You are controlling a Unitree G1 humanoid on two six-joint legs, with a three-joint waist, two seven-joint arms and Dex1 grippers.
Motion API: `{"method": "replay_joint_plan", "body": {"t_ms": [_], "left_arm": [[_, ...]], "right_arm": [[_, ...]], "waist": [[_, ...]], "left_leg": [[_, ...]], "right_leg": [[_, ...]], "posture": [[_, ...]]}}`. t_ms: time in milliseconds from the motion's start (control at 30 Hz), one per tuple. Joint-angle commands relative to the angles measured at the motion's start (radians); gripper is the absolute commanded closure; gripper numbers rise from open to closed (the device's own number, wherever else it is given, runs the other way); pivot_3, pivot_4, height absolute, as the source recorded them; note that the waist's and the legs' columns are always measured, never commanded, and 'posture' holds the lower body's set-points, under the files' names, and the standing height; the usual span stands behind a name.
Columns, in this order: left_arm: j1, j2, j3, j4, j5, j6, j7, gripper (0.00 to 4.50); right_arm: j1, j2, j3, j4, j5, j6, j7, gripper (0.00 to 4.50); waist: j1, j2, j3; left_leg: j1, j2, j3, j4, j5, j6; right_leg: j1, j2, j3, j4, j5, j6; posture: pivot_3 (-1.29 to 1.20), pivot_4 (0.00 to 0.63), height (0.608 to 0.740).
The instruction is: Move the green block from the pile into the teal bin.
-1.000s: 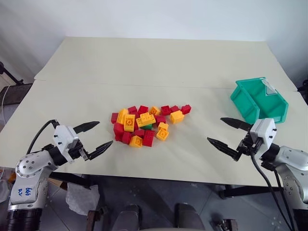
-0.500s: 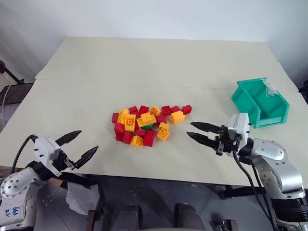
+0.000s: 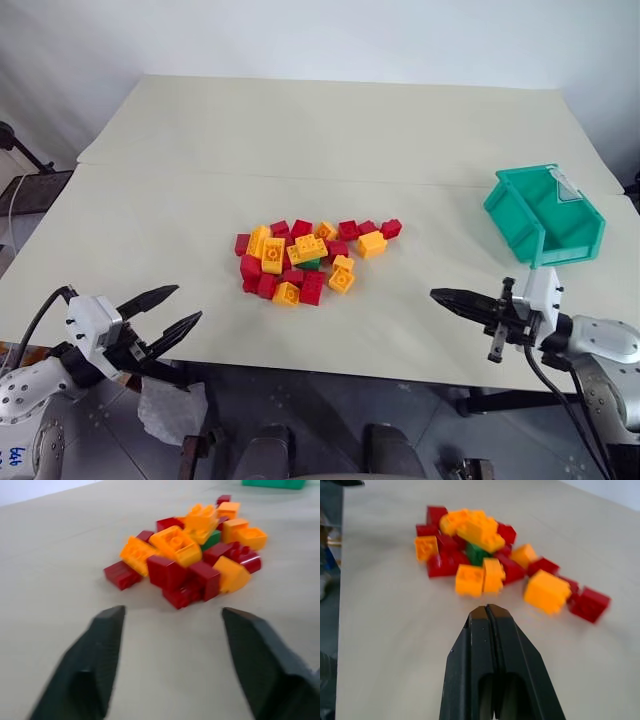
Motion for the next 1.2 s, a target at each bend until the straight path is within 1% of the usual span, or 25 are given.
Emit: {"method": "replay_joint_plan", "body": {"t_ms": [33,167,233,267,333,367,433,567,600,667,833,933,1067,1200], "left_arm": [[-0.067,0.024,-0.054,-0.049,-0.015,0.02,-0.023,2.43],[-0.172,0.048,-0.159,-0.05,0.009,0.056,-0.064,3.67],[-0.247,0.056,-0.223,-0.042,0.022,0.106,-0.065,4.27],[-0.295,0.057,-0.261,-0.03,0.04,0.124,-0.066,4.5],[-0.379,0.055,-0.325,-0.011,0.057,0.161,-0.076,4.5],[-0.403,0.053,-0.341,-0.005,0.06,0.173,-0.08,4.5],[-0.441,0.055,-0.369,0.009,0.082,0.186,-0.082,4.5],[-0.554,0.057,-0.466,0.008,0.099,0.327,-0.079,4.5],[-0.59,0.044,-0.494,0.032,0.122,0.335,-0.074,4.5],[-0.67,0.006,-0.549,0.099,0.174,0.36,-0.043,4.5],[-0.798,-0.082,-0.629,0.267,0.298,0.356,0.029,4.5],[-0.859,-0.132,-0.64,0.384,0.356,0.303,0.068,4.5],[-0.938,-0.195,-0.601,0.527,0.397,0.211,0.146,4.5],[-1.003,-0.242,-0.539,0.65,0.392,0.114,0.199,4.5]], "right_arm": [[0.035,-0.01,-0.081,-0.024,0.019,-0.032,-0.006,4.5],[0.075,0.011,-0.146,-0.042,0.079,0.042,-0.065,4.5],[0.103,0.012,-0.169,-0.054,0.091,0.053,-0.073,4.13],[0.118,0.01,-0.179,-0.064,0.084,0.042,-0.071,3.88],[0.141,0.011,-0.197,-0.081,0.087,0.036,-0.075,3.29],[0.147,0.011,-0.202,-0.087,0.09,0.037,-0.078,2.87],[0.157,0.012,-0.206,-0.102,0.092,0.037,-0.083,2.3],[0.185,0.025,-0.224,-0.165,0.109,0.039,-0.107,0.97],[0.194,0.032,-0.218,-0.19,0.115,0.046,-0.117,0.57],[0.208,0.045,-0.202,-0.234,0.12,0.058,-0.138,0.05],[0.2,0.063,-0.182,-0.283,0.108,0.071,-0.187,0.05],[0.195,0.065,-0.175,-0.3,0.099,0.072,-0.211,0.05],[0.196,0.07,-0.165,-0.324,0.099,0.082,-0.24,0.05],[0.202,0.079,-0.144,-0.342,0.092,0.085,-0.261,0.05]], "waist": [[0.0,0.0,0.0],[-0.003,0.0,0.0],[-0.002,0.0,0.0],[-0.001,0.0,0.0],[0.001,0.0,0.0],[0.001,0.0,0.0],[-0.003,0.0,0.0],[-0.003,0.0,0.0],[-0.002,0.0,0.0],[0.001,0.0,0.0],[0.005,0.0,0.0],[0.001,-0.001,0.001],[0.002,-0.001,0.001],[0.005,-0.002,0.001]], "left_leg": [[0.0,0.0,0.0,0.0,0.0,0.0],[0.0,0.0,0.0,0.0,0.0,0.0],[0.0,0.0,0.0,0.0,0.0,0.0],[0.0,0.0,0.0,0.0,0.0,0.0],[0.0,-0.001,-0.001,0.001,0.0,0.0],[0.0,-0.001,-0.001,0.001,0.0,0.0],[0.0,-0.001,-0.001,0.001,0.0,0.0],[0.0,-0.001,-0.001,0.001,0.0,0.0],[0.0,-0.001,-0.001,0.002,0.0,0.0],[0.0,-0.001,-0.002,0.003,0.0,0.0],[-0.001,-0.002,-0.002,0.005,0.0,0.0],[-0.001,-0.002,-0.002,0.005,0.0,0.0],[-0.001,-0.002,-0.002,0.007,0.0,0.0],[-0.002,-0.002,-0.002,0.007,0.0,0.0]], "right_leg": [[0.0,0.0,0.0,0.0,0.0,0.0],[0.0,0.0,0.0,0.001,0.0,0.0],[0.0,0.0,0.0,0.002,0.0,0.0],[0.0,0.0,0.0,0.003,0.0,0.0],[0.0,0.0,-0.001,0.006,0.0,0.0],[0.0,0.0,-0.001,0.006,0.0,0.0],[0.0,0.0,-0.002,0.007,0.0,0.0],[0.0,0.0,-0.002,0.008,0.0,0.0],[0.0,0.0,-0.002,0.008,0.0,0.0],[0.0,0.0,-0.002,0.009,0.0,0.0],[0.001,0.0,-0.002,0.009,0.001,0.001],[0.0,0.0,-0.002,0.01,0.001,0.001],[0.0,0.0,-0.002,0.01,0.001,0.001],[0.0,0.0,-0.003,0.01,0.001,0.002]], "posture": [[0.0,0.15,0.74],[0.0,0.15,0.74],[0.0,0.15,0.74],[0.0,0.15,0.74],[0.0,0.15,0.74],[0.0,0.15,0.74],[0.0,0.15,0.74],[0.0,0.15,0.74],[0.0,0.15,0.74],[0.0,0.15,0.74],[0.0,0.15,0.74],[0.0,0.15,0.74],[0.0,0.15,0.74],[0.0,0.15,0.74]]}}
